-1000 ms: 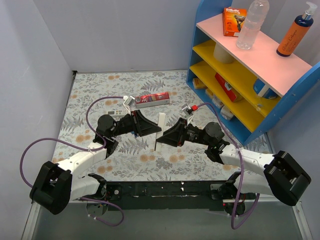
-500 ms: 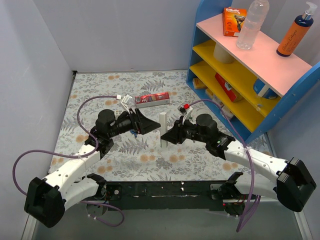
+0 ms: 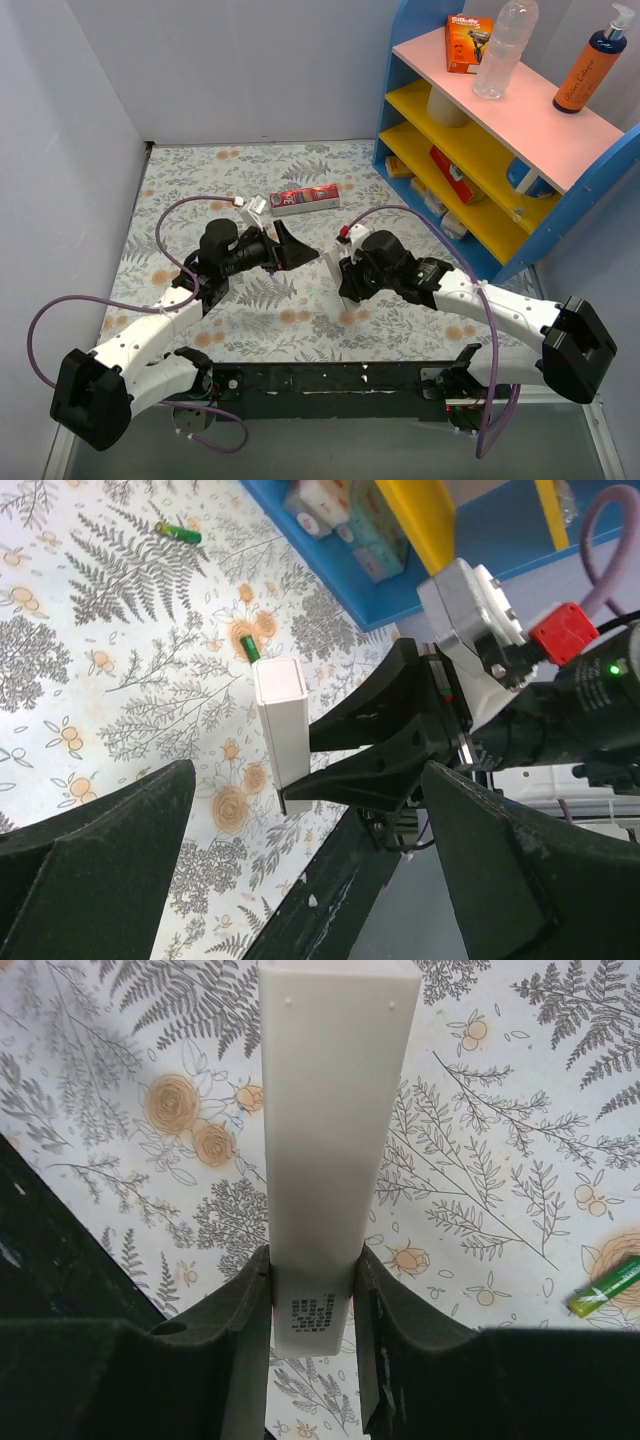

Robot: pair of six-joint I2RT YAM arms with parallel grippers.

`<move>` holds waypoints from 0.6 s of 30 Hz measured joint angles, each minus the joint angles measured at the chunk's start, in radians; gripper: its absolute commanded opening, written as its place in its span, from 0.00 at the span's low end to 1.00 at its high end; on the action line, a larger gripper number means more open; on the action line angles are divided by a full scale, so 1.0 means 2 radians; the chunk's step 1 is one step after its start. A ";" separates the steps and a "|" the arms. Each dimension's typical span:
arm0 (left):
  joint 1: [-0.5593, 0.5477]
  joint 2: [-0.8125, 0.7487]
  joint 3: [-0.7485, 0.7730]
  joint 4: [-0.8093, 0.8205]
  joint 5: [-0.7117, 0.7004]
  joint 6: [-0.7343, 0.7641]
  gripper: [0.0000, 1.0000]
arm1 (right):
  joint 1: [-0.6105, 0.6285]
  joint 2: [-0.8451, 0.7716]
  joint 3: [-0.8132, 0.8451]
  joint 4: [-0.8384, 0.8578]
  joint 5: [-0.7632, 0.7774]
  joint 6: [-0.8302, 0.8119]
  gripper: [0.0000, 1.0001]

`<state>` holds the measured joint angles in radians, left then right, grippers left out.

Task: Load the batteries into the remote control

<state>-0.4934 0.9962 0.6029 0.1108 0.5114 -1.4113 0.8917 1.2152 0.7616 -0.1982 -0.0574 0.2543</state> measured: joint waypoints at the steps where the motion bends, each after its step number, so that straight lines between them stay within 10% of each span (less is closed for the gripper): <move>1: 0.000 0.006 0.000 -0.002 0.000 -0.001 0.98 | 0.004 0.006 0.006 -0.010 0.006 -0.006 0.01; 18: 0.000 0.059 -0.027 0.034 0.039 -0.046 0.95 | 0.041 0.013 0.014 -0.018 0.024 -0.068 0.01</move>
<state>-0.4934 1.1133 0.5488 0.1787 0.5892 -1.5036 0.9741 1.2407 0.7895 -0.2344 -0.0086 0.1188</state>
